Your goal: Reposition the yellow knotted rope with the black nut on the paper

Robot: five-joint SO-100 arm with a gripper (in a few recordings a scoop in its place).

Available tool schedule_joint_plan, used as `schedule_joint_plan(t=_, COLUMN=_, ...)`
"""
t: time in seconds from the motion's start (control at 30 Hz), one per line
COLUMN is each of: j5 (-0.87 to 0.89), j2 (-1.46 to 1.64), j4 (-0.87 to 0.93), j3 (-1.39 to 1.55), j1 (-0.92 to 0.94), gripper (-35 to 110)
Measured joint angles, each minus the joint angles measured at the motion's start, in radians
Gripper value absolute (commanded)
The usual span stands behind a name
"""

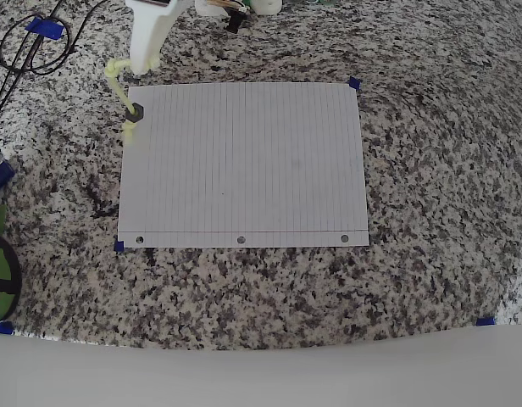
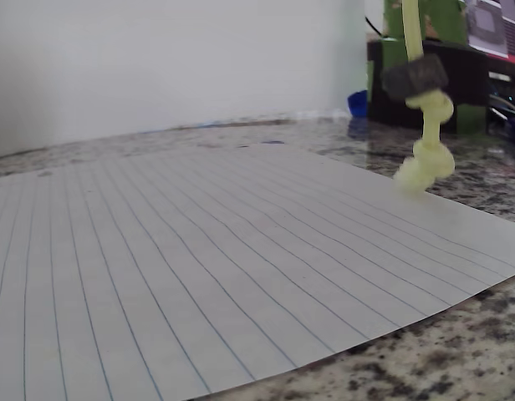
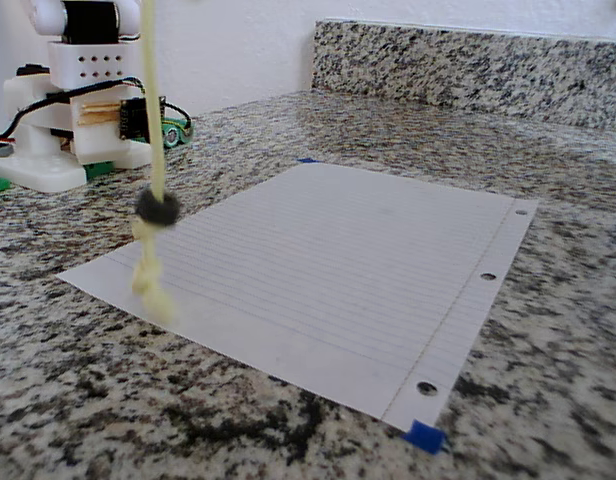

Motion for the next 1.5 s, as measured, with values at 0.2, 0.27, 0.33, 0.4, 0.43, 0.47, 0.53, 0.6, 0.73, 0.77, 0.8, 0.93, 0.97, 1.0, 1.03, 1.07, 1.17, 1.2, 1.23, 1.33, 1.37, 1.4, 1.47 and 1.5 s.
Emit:
schedule_joint_plan(t=0.2, j5=0.121, j2=0.104, j4=0.002, j3=0.137, j1=-0.100, gripper=0)
schedule_joint_plan(t=0.27, j5=0.138, j2=0.133, j4=0.017, j3=0.170, j1=-0.146, gripper=0)
schedule_joint_plan(t=0.33, j5=0.144, j2=0.166, j4=0.020, j3=0.196, j1=-0.195, gripper=0)
schedule_joint_plan(t=0.4, j5=0.149, j2=0.193, j4=0.018, j3=0.221, j1=-0.259, gripper=0)
schedule_joint_plan(t=0.43, j5=0.149, j2=0.206, j4=0.018, j3=0.229, j1=-0.285, gripper=0)
schedule_joint_plan(t=0.47, j5=0.149, j2=0.213, j4=0.018, j3=0.238, j1=-0.318, gripper=0)
schedule_joint_plan(t=0.53, j5=0.149, j2=0.225, j4=0.018, j3=0.259, j1=-0.371, gripper=0)
schedule_joint_plan(t=0.6, j5=0.149, j2=0.238, j4=0.018, j3=0.295, j1=-0.425, gripper=0)
schedule_joint_plan(t=0.73, j5=0.149, j2=0.256, j4=-0.009, j3=0.365, j1=-0.503, gripper=0)
schedule_joint_plan(t=0.77, j5=0.149, j2=0.262, j4=-0.017, j3=0.382, j1=-0.515, gripper=0)
schedule_joint_plan(t=0.8, j5=0.149, j2=0.267, j4=-0.021, j3=0.402, j1=-0.529, gripper=0)
schedule_joint_plan(t=0.93, j5=0.152, j2=0.285, j4=-0.055, j3=0.457, j1=-0.568, gripper=0)
schedule_joint_plan(t=0.97, j5=0.150, j2=0.290, j4=-0.063, j3=0.463, j1=-0.575, gripper=0)
schedule_joint_plan(t=1.0, j5=0.150, j2=0.295, j4=-0.067, j3=0.471, j1=-0.586, gripper=0)
schedule_joint_plan(t=1.03, j5=0.150, j2=0.298, j4=-0.067, j3=0.472, j1=-0.595, gripper=0)
schedule_joint_plan(t=1.07, j5=0.150, j2=0.302, j4=-0.071, j3=0.477, j1=-0.607, gripper=0)
schedule_joint_plan(t=1.17, j5=0.179, j2=0.305, j4=-0.080, j3=0.480, j1=-0.635, gripper=29)
schedule_joint_plan(t=1.2, j5=0.189, j2=0.305, j4=-0.080, j3=0.486, j1=-0.644, gripper=39)
schedule_joint_plan(t=1.23, j5=0.198, j2=0.305, j4=-0.080, j3=0.489, j1=-0.649, gripper=48)
schedule_joint_plan(t=1.33, j5=0.199, j2=0.307, j4=-0.080, j3=0.518, j1=-0.663, gripper=70)
schedule_joint_plan(t=1.37, j5=0.199, j2=0.310, j4=-0.080, j3=0.525, j1=-0.663, gripper=75)
schedule_joint_plan(t=1.4, j5=0.199, j2=0.319, j4=-0.080, j3=0.531, j1=-0.663, gripper=77)
schedule_joint_plan(t=1.47, j5=0.199, j2=0.321, j4=-0.080, j3=0.543, j1=-0.663, gripper=81)
schedule_joint_plan(t=1.5, j5=0.199, j2=0.319, j4=-0.081, j3=0.545, j1=-0.663, gripper=80)
